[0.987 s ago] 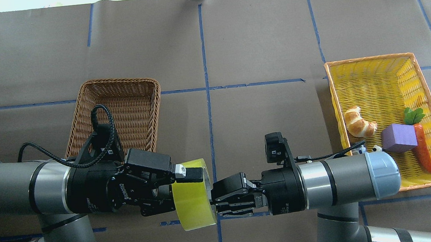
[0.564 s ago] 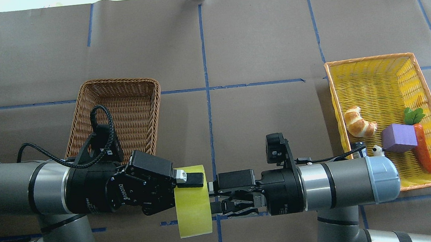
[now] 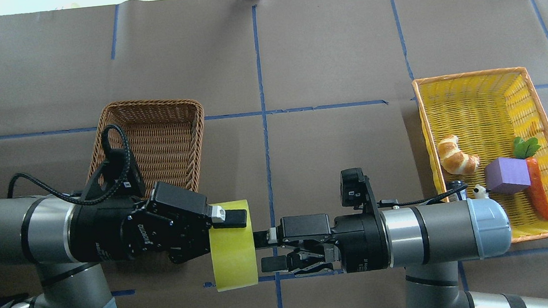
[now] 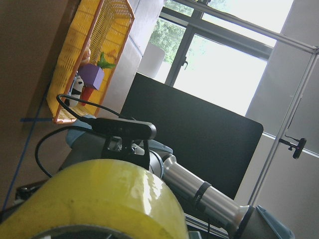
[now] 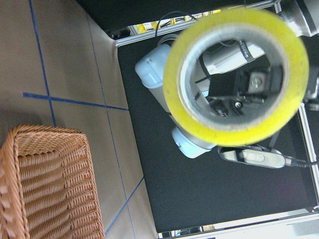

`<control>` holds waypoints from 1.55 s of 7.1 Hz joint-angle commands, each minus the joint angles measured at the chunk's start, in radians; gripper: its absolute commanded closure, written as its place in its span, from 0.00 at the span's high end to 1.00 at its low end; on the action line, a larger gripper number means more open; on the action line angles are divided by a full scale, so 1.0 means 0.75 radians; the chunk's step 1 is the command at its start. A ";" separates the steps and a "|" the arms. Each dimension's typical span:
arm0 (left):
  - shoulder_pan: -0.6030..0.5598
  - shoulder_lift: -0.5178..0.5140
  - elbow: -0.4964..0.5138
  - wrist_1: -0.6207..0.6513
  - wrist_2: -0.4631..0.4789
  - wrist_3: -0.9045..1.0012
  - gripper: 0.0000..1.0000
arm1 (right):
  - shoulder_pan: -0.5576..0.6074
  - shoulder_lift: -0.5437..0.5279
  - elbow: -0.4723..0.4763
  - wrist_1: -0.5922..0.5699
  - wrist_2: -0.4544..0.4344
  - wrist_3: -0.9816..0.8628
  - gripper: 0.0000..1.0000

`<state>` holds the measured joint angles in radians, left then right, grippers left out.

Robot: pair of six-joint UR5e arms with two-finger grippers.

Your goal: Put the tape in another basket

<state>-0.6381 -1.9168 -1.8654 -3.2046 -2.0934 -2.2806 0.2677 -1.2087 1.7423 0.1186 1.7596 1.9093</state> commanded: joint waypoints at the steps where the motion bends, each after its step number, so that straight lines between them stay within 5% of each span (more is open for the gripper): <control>1: -0.217 0.001 0.010 0.236 -0.266 0.101 0.05 | 0.139 -0.053 0.010 -0.157 0.059 -0.142 1.00; 3: -0.235 -0.011 -0.032 0.705 -0.320 0.482 0.05 | 0.482 -0.051 0.035 -0.557 0.515 -0.340 1.00; 4: -0.229 -0.001 -0.035 0.813 -0.318 0.632 0.05 | 0.589 -0.049 0.043 -0.697 0.598 -0.404 1.00; 8: -0.176 0.007 -0.037 1.332 -0.259 1.247 0.04 | 0.792 -0.053 0.064 -1.406 0.611 -1.075 1.00; 11: -0.047 0.009 -0.035 1.728 0.064 1.693 0.04 | 0.994 -0.098 0.066 -1.826 0.622 -1.505 1.00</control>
<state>-0.7023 -1.9109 -1.8922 -2.0142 -2.1321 -1.1520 0.9572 -1.2584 1.7900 -1.1330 2.2237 0.9253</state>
